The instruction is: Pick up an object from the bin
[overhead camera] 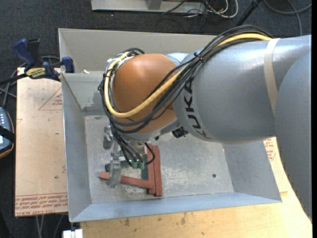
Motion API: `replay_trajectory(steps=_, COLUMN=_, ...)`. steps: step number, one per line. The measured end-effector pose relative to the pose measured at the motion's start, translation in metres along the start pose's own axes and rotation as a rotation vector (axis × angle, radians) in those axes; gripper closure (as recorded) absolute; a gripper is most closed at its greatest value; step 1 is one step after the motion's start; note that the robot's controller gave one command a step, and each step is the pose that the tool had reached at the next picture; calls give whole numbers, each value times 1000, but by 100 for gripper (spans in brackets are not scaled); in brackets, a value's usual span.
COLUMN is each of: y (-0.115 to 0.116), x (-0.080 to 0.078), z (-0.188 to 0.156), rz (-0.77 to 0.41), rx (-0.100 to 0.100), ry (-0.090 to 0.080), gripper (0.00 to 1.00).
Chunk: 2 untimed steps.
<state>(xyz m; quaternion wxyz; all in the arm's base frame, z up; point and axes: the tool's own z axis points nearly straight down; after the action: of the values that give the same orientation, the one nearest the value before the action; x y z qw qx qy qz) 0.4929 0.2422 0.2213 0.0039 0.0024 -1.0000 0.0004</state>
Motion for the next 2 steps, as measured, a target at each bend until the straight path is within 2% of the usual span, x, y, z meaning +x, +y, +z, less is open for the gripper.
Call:
replay_trajectory(steps=1, y=-1, x=-2, z=-4, rz=5, rx=-2, ry=-8, gripper=0)
replay_trajectory(steps=2, y=-32, x=1, z=54, rz=-35, rx=-4, ry=-12, gripper=0)
